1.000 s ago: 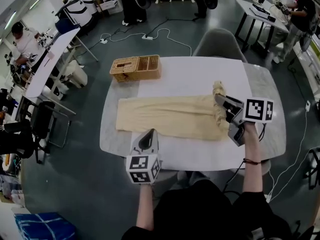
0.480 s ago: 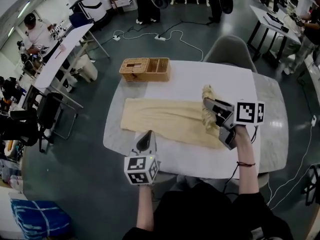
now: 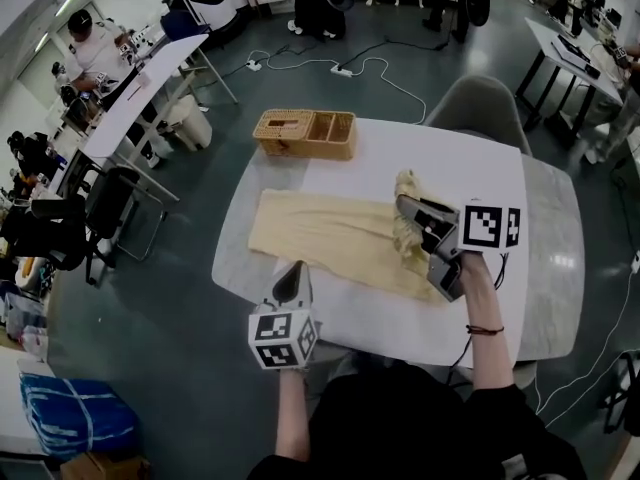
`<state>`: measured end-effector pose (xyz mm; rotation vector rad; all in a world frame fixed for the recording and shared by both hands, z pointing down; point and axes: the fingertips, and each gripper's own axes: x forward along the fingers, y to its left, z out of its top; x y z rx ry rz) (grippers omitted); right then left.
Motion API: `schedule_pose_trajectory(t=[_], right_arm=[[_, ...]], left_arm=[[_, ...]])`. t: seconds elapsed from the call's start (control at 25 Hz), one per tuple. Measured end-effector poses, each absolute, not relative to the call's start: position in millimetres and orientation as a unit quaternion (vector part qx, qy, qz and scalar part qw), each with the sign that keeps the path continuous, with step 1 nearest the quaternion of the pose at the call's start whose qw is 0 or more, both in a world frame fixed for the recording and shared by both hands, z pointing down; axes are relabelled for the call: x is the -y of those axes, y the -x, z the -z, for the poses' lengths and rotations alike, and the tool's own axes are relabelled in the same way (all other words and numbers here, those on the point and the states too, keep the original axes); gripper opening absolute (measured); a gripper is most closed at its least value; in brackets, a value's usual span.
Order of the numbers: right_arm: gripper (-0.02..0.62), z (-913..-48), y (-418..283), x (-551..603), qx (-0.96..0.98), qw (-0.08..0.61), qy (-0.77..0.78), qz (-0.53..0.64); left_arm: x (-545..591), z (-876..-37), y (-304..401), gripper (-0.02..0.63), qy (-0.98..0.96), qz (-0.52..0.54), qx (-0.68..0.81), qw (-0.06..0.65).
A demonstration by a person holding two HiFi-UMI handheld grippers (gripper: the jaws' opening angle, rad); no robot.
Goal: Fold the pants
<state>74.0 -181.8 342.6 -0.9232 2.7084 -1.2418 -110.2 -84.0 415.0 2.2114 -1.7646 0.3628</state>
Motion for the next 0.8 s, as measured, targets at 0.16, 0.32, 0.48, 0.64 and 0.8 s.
schedule_pose_trajectory(t=[0.16,0.32,0.48,0.64,0.8], right_arm=[[0.044,-348,-69,186,-0.867,0.001,0.298,0.4],[0.044,-347,-50,189,-0.873,0.004,0.284,0.397],[0.044,-348,-20,200,-0.871,-0.003,0.289,0.397],[0.044,-359,-12,206,-0.867,-0.011,0.302,0.397],[0.044,-362,-1,210,-0.861,-0.011,0.313,0.4]], left_arm=[[85,-417,114,0.008,-0.763,-0.129,0.616,0.146],[89,-417,127,0.008,-0.762,-0.13,0.617,0.147],[100,-418,156,0.008,-0.765,-0.129,0.612,0.151],[106,-427,164,0.008,-0.771,-0.13,0.603,0.158],[115,-430,176,0.008,-0.778,-0.133,0.592,0.162]])
